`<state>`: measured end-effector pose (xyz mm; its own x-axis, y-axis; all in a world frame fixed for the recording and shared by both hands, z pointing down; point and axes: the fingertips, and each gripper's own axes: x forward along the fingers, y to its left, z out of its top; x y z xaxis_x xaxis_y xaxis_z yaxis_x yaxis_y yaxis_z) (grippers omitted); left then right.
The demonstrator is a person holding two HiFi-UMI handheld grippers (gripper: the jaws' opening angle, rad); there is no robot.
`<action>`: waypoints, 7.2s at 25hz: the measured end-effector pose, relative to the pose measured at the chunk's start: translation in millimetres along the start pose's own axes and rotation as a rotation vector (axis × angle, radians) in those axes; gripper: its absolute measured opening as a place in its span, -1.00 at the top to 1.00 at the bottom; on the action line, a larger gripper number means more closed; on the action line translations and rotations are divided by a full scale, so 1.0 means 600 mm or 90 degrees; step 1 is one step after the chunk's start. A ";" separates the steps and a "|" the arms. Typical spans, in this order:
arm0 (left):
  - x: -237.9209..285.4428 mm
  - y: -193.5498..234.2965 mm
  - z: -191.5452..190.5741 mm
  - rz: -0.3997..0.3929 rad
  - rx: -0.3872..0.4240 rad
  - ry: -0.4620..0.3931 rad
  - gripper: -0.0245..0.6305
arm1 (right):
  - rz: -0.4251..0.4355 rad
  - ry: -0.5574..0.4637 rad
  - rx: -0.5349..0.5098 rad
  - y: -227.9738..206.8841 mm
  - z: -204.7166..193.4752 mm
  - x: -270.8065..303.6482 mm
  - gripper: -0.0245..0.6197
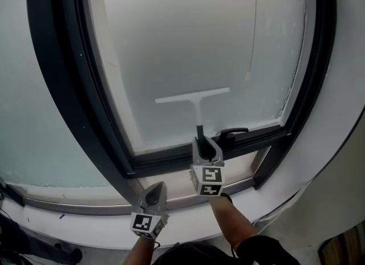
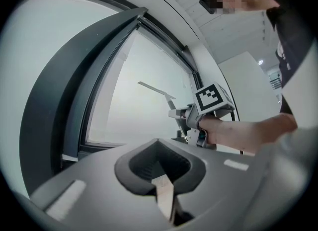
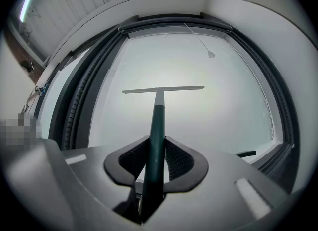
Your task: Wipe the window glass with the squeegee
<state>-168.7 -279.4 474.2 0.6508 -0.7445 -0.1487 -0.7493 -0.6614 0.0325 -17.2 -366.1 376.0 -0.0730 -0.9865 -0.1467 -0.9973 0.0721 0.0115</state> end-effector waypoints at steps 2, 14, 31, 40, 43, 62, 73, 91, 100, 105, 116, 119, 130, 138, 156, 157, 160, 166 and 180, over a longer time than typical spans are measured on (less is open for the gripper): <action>-0.001 0.001 -0.002 0.001 0.003 0.002 0.93 | -0.001 0.003 -0.009 -0.001 -0.008 -0.003 0.63; -0.002 0.009 -0.011 0.007 -0.009 0.014 0.93 | -0.007 0.036 -0.012 -0.008 -0.070 -0.022 0.63; -0.010 0.012 -0.023 0.011 -0.001 0.026 0.93 | -0.007 0.071 0.008 -0.003 -0.115 -0.031 0.63; -0.005 0.014 -0.020 0.017 -0.011 0.022 0.93 | -0.010 0.098 0.010 -0.003 -0.145 -0.037 0.63; -0.004 0.013 -0.020 0.017 -0.012 0.021 0.93 | -0.013 0.095 0.005 -0.006 -0.150 -0.039 0.63; 0.000 0.007 -0.050 0.006 -0.021 0.045 0.93 | -0.019 0.136 0.003 -0.008 -0.197 -0.052 0.63; -0.014 0.017 -0.043 0.001 -0.024 0.062 0.93 | -0.036 0.160 0.002 -0.006 -0.209 -0.074 0.63; -0.068 0.018 -0.010 -0.047 -0.057 -0.003 0.93 | -0.057 0.101 0.013 -0.006 -0.109 -0.111 0.63; 0.004 -0.057 -0.016 -0.041 -0.020 -0.008 0.93 | -0.057 -0.062 -0.014 -0.134 0.107 -0.049 0.63; 0.066 -0.106 0.012 0.010 -0.014 -0.040 0.93 | -0.029 -0.161 -0.043 -0.182 0.242 0.007 0.63; 0.111 -0.168 0.055 0.054 0.014 -0.062 0.93 | -0.003 -0.234 -0.001 -0.230 0.402 0.084 0.63; 0.114 -0.151 0.084 0.048 0.048 -0.074 0.93 | -0.014 -0.232 -0.008 -0.234 0.412 0.094 0.63; 0.122 -0.134 0.093 0.005 0.046 -0.079 0.93 | -0.036 -0.233 -0.028 -0.237 0.413 0.089 0.63; 0.134 -0.139 0.094 -0.027 0.051 -0.078 0.93 | -0.044 -0.210 -0.047 -0.236 0.389 0.082 0.63; 0.137 -0.150 0.064 -0.029 0.026 -0.062 0.93 | -0.021 -0.165 -0.029 -0.241 0.315 0.067 0.63; 0.138 -0.150 0.061 -0.032 0.032 -0.058 0.93 | -0.022 -0.164 -0.030 -0.242 0.313 0.066 0.63; 0.141 -0.153 0.065 -0.034 0.040 -0.058 0.93 | -0.021 -0.160 -0.032 -0.244 0.303 0.060 0.63; 0.144 -0.159 0.070 -0.031 0.029 -0.064 0.93 | -0.019 -0.143 -0.033 -0.246 0.274 0.053 0.63; 0.147 -0.180 0.051 -0.043 0.022 -0.045 0.93 | -0.019 -0.111 -0.020 -0.246 0.214 0.033 0.63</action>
<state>-34.0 -270.7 427.4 0.6907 -0.6890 -0.2196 -0.7082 -0.7058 -0.0133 128.4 -377.4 244.3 -0.0446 -0.9475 -0.3165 -0.9988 0.0355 0.0343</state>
